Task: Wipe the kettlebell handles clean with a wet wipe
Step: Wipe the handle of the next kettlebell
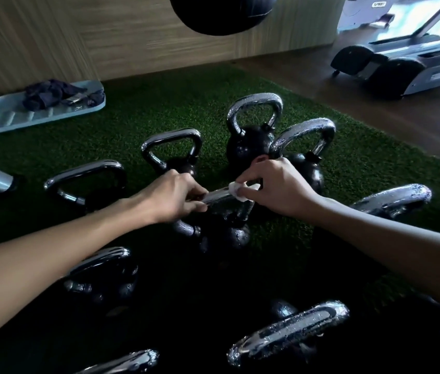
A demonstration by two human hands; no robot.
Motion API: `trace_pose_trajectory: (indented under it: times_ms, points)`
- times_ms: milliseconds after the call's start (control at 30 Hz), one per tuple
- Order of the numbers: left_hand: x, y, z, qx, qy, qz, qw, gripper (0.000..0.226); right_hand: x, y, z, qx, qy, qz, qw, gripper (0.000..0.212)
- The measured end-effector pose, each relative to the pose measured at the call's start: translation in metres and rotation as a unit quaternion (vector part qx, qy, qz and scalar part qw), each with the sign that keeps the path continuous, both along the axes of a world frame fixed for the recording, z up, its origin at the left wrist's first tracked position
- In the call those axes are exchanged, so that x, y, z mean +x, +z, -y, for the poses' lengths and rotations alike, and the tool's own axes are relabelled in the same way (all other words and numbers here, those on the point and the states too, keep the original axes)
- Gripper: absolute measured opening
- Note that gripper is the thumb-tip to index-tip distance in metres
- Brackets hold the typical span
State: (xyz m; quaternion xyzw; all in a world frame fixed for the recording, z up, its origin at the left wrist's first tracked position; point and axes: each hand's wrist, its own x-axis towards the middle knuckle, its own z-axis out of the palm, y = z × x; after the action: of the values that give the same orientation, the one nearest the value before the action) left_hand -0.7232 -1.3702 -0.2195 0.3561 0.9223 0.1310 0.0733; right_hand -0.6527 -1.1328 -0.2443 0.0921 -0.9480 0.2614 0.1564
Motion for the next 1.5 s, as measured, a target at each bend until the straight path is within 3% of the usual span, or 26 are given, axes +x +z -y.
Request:
trace_pose_trajectory:
  times_ms: [100, 267, 500, 567, 733, 933, 1133, 1300, 1367, 1500]
  points:
    - [0.010, 0.005, 0.018, 0.021, 0.007, 0.008, 1.000, 0.040, 0.004, -0.010, -0.007, -0.065, -0.040, -0.007, 0.997, 0.014]
    - [0.011, 0.003, 0.034, 0.054, 0.025, 0.026, 0.998, 0.045, -0.007, -0.012, 0.010, -0.116, -0.023, -0.017, 0.993, 0.016]
    - [0.005, -0.003, 0.050, 0.056, 0.017, 0.007, 0.998, 0.050, -0.002, -0.041, 0.000, -0.178, -0.050, 0.090, 0.979, 0.002]
    - [0.004, -0.003, 0.052, 0.049, 0.015, 0.000, 0.999, 0.048, 0.003, -0.053, 0.002, -0.175, -0.054, 0.122, 0.976, 0.009]
    - [0.001, -0.008, 0.053, 0.059, 0.013, -0.009, 0.998, 0.046, 0.000, -0.055, 0.004, -0.288, -0.077, 0.122, 0.947, 0.011]
    - [-0.002, -0.013, 0.048, 0.053, 0.013, -0.028, 0.998, 0.044, 0.010, -0.076, 0.012, -0.272, -0.098, 0.171, 0.942, 0.012]
    - [-0.010, -0.014, 0.008, 0.042, -0.032, -0.046, 0.998, 0.027, 0.008, -0.043, -0.021, -0.385, -0.162, 0.138, 0.898, 0.017]
    - [-0.006, -0.013, -0.024, 0.003, -0.036, -0.098, 0.995, 0.042, 0.018, -0.009, -0.038, -0.443, -0.131, 0.192, 0.866, 0.002]
    - [-0.004, -0.008, -0.024, 0.045, -0.035, -0.078, 0.995, 0.046, 0.020, 0.001, -0.035, -0.440, -0.098, 0.222, 0.864, 0.005]
    - [0.004, 0.002, -0.026, 0.228, -0.043, -0.015, 0.973, 0.052, 0.013, 0.013, -0.022, -0.477, -0.058, 0.221, 0.848, 0.024]
